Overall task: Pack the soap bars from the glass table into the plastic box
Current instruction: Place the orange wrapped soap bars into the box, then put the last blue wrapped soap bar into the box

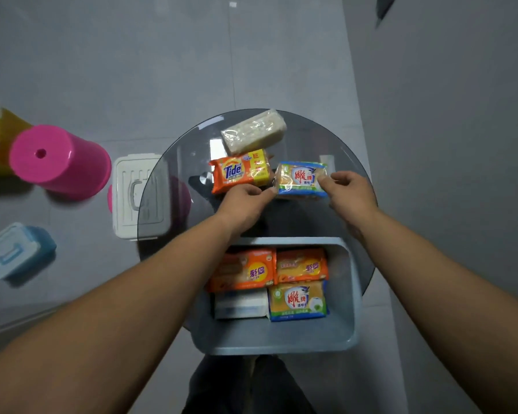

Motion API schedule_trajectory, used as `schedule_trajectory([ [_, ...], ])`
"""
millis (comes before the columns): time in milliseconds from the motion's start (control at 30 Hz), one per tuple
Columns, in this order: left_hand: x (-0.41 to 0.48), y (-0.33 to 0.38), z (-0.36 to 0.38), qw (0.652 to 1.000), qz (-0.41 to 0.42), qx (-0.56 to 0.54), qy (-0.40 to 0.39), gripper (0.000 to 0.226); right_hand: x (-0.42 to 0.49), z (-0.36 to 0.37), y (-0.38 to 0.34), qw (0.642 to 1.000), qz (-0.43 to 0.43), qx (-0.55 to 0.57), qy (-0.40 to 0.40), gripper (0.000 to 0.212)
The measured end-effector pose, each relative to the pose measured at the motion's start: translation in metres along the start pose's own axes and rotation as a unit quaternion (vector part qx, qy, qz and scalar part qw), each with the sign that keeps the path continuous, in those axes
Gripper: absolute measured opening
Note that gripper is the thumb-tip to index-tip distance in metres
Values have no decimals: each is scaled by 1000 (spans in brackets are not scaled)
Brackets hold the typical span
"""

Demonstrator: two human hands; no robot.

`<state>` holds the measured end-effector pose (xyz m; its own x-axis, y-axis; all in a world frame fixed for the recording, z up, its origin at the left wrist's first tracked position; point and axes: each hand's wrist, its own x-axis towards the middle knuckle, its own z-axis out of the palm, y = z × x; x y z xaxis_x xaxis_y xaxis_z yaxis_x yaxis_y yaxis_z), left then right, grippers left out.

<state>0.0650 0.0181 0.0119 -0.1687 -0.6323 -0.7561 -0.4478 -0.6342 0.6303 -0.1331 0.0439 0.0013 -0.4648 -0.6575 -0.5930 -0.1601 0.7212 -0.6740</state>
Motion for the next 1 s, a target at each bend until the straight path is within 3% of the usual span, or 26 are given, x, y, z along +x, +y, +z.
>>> schedule_trajectory([
  [133,44,-4,20,998,-54,-1,-45,57,35,12,13,997,76,7,-21,62],
  [267,71,-6,36,997,-50,-9,-51,56,51,23,28,990,106,70,-54,49],
  [400,83,-4,47,996,-45,-48,-61,45,63,29,34,995,71,62,-37,37],
  [600,77,0,53,998,-27,-44,-42,38,58,23,31,999,26,32,-22,35],
  [867,7,21,35,993,82,-79,-22,32,-9,-12,6,996,-66,53,14,25],
  [1000,-55,18,24,984,148,-97,-16,31,-72,-35,2,991,-97,86,9,32],
])
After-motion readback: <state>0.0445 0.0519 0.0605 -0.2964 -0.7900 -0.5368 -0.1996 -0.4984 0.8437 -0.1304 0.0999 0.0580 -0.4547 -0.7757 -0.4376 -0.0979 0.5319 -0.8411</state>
